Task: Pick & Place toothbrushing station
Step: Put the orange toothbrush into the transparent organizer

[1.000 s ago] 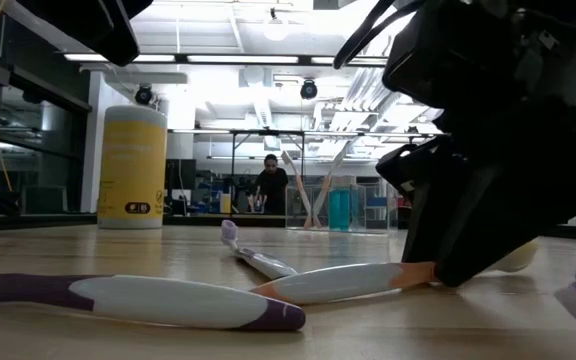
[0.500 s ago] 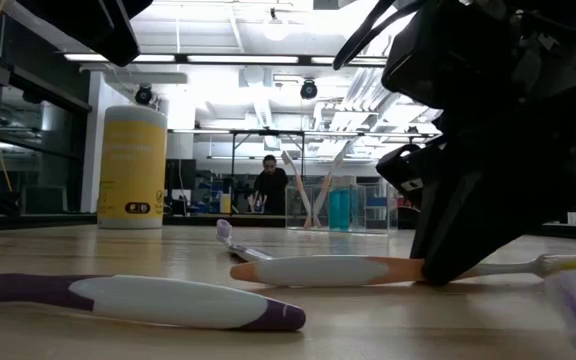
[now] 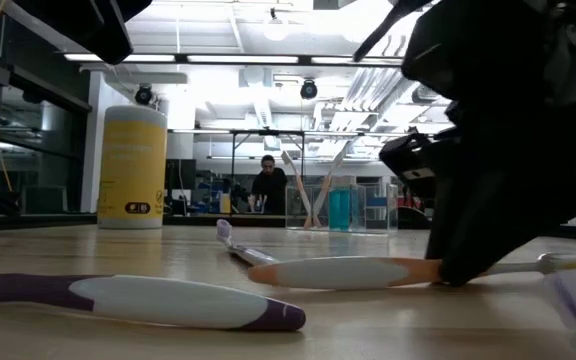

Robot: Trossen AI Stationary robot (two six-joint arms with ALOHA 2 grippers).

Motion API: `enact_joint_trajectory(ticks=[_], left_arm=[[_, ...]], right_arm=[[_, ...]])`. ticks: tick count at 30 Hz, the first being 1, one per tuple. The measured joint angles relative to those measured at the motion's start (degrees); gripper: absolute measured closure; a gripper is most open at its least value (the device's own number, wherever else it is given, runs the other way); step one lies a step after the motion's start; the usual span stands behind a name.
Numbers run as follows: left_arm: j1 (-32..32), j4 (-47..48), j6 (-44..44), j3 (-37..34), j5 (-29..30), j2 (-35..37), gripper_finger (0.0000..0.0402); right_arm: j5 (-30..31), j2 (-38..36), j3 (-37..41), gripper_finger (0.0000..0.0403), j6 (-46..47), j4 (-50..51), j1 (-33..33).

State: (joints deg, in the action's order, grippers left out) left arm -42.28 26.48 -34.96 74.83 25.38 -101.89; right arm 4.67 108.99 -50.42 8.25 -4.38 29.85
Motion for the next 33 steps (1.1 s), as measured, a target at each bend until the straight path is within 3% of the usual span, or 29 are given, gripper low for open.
enact_joint_trajectory(ticks=[15,33], left_arm=[[0.6,-1.5,0.0,0.0,-0.1,0.0,0.0321],[7.0,-3.3,-5.6,-0.1,-0.4,0.0,0.0321]], right_arm=[[11.9,-10.3,0.3,0.0395,-4.0,15.3,-0.2],[15.1,-15.8,-1.3,0.0395,-14.4,23.8,2.7]])
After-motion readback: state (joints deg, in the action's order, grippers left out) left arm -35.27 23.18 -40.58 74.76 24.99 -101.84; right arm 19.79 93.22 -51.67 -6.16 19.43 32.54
